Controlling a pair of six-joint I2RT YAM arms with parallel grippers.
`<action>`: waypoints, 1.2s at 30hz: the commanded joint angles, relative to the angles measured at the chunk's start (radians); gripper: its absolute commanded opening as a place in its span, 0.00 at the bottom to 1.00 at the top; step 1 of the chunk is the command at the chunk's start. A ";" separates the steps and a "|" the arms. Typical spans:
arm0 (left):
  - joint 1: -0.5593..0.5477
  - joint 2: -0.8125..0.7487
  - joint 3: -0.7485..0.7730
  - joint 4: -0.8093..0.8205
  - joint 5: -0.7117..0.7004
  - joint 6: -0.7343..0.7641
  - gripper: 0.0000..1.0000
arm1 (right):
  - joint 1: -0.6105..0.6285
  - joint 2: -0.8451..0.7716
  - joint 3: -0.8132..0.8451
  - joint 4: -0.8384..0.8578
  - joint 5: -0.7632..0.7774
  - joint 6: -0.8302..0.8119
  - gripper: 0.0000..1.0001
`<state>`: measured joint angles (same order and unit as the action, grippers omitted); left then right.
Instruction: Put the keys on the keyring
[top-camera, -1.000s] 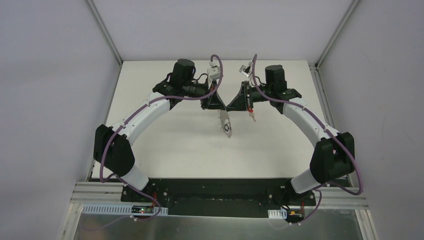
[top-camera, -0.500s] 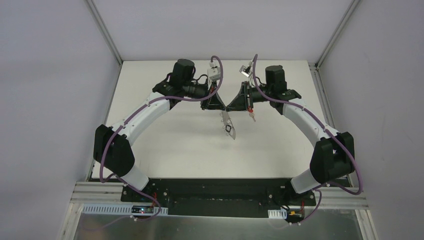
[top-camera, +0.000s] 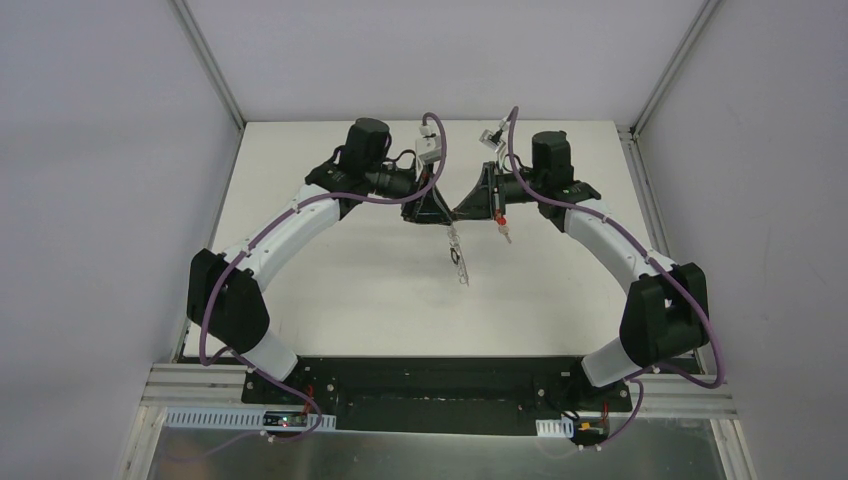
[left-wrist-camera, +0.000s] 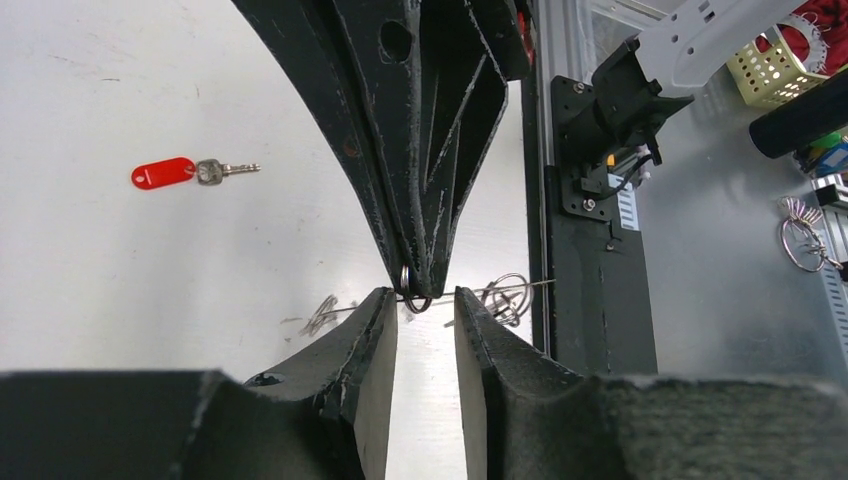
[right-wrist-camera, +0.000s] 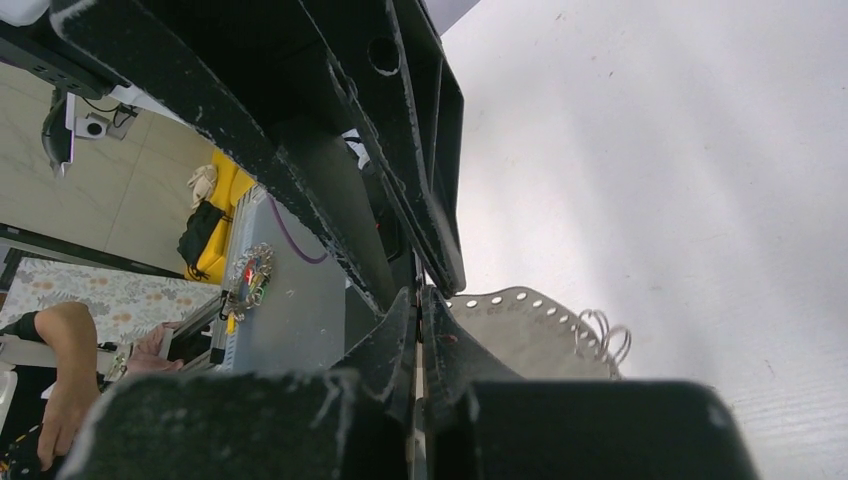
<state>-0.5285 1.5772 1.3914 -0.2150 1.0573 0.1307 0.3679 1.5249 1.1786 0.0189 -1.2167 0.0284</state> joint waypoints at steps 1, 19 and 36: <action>-0.013 -0.014 0.015 0.035 0.042 -0.003 0.24 | 0.001 -0.024 0.001 0.092 -0.039 0.037 0.00; -0.003 0.002 0.018 0.100 0.052 -0.090 0.00 | -0.025 -0.048 -0.018 0.096 -0.042 0.034 0.10; 0.004 -0.011 0.024 0.001 0.046 0.013 0.00 | -0.042 -0.049 -0.023 0.098 -0.080 0.034 0.07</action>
<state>-0.5278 1.5951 1.3926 -0.1936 1.0653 0.0990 0.3351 1.5249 1.1496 0.0711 -1.2552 0.0601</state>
